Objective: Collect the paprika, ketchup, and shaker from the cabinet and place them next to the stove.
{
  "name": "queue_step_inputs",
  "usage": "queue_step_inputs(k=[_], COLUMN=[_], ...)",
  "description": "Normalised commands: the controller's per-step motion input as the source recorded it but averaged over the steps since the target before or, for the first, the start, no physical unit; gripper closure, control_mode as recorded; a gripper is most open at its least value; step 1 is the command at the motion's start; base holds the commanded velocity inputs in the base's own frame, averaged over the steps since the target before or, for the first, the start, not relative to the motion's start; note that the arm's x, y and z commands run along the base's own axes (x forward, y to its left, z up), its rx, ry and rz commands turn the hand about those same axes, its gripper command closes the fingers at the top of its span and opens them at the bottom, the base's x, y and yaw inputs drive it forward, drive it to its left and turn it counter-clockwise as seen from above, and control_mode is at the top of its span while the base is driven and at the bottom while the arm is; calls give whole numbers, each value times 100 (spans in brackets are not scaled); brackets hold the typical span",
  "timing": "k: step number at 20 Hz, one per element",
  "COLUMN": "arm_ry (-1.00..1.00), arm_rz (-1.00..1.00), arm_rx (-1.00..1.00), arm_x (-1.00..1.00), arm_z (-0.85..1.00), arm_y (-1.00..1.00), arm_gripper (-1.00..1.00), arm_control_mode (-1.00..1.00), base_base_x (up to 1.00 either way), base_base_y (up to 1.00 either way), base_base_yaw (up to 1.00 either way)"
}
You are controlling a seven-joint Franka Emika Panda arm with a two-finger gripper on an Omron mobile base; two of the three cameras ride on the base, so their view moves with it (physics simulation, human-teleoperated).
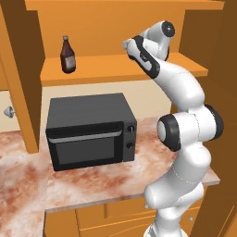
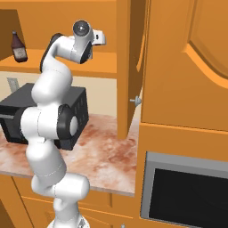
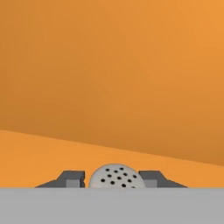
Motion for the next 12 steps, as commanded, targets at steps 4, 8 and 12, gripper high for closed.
queue_step_inputs(k=[4, 8, 12], arm_ry=[0, -3, -8], arm_rz=[0, 0, 0], arm_rx=[0, 0, 0], arm_x=[-1, -11, -26], arm_z=[0, 0, 0], arm_y=[0, 0, 0], arm_gripper=[100, 100, 100], arm_control_mode=[-100, -100, -100], base_base_x=[0, 0, 0], base_base_y=[0, 0, 0], base_base_yaw=[0, 0, 0])
